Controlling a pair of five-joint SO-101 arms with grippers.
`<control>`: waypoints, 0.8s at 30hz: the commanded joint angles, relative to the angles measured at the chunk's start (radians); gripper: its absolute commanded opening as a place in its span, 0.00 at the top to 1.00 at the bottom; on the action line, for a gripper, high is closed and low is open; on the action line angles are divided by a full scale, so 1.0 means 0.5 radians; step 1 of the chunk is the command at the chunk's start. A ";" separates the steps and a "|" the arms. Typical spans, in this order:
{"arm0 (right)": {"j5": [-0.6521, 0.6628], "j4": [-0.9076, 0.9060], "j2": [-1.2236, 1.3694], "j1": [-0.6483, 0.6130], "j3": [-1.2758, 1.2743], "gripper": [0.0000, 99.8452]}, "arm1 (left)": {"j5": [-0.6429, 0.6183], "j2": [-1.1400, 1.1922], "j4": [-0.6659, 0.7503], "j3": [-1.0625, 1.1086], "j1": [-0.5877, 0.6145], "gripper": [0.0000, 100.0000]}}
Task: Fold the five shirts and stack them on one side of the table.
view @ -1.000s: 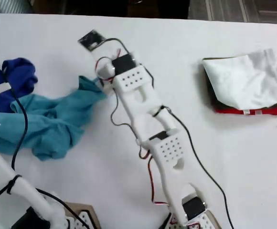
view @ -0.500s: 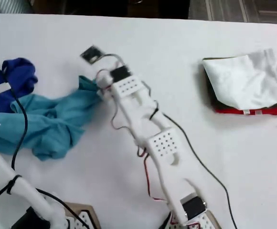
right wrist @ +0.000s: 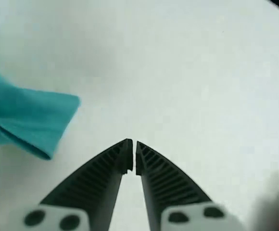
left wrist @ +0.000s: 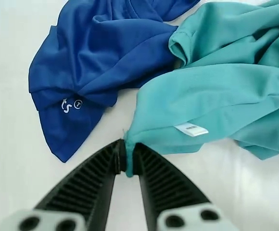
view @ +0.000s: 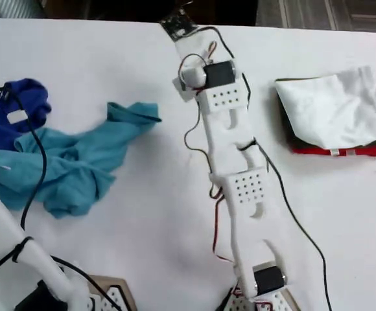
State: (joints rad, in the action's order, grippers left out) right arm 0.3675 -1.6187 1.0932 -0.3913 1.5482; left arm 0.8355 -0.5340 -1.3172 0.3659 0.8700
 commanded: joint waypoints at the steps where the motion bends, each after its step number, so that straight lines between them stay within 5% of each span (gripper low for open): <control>1: 0.012 -0.084 -0.118 -0.216 -0.064 0.92 | -0.025 -0.074 -0.015 -0.038 -0.015 0.97; 6: 0.015 0.075 0.051 -0.376 -0.135 0.72 | -0.018 -0.071 -0.018 -0.038 0.012 0.97; 16: 0.015 0.302 0.364 -0.437 -0.135 0.77 | -0.012 -0.058 -0.015 -0.035 0.034 0.97; 24: 0.003 0.137 0.321 -0.446 -0.120 0.77 | -0.012 -0.058 -0.015 -0.035 0.031 0.97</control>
State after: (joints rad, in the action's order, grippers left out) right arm 0.3705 -1.5159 1.2973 -0.6061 1.4760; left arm 0.8355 -0.5340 -1.3203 0.3659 0.8777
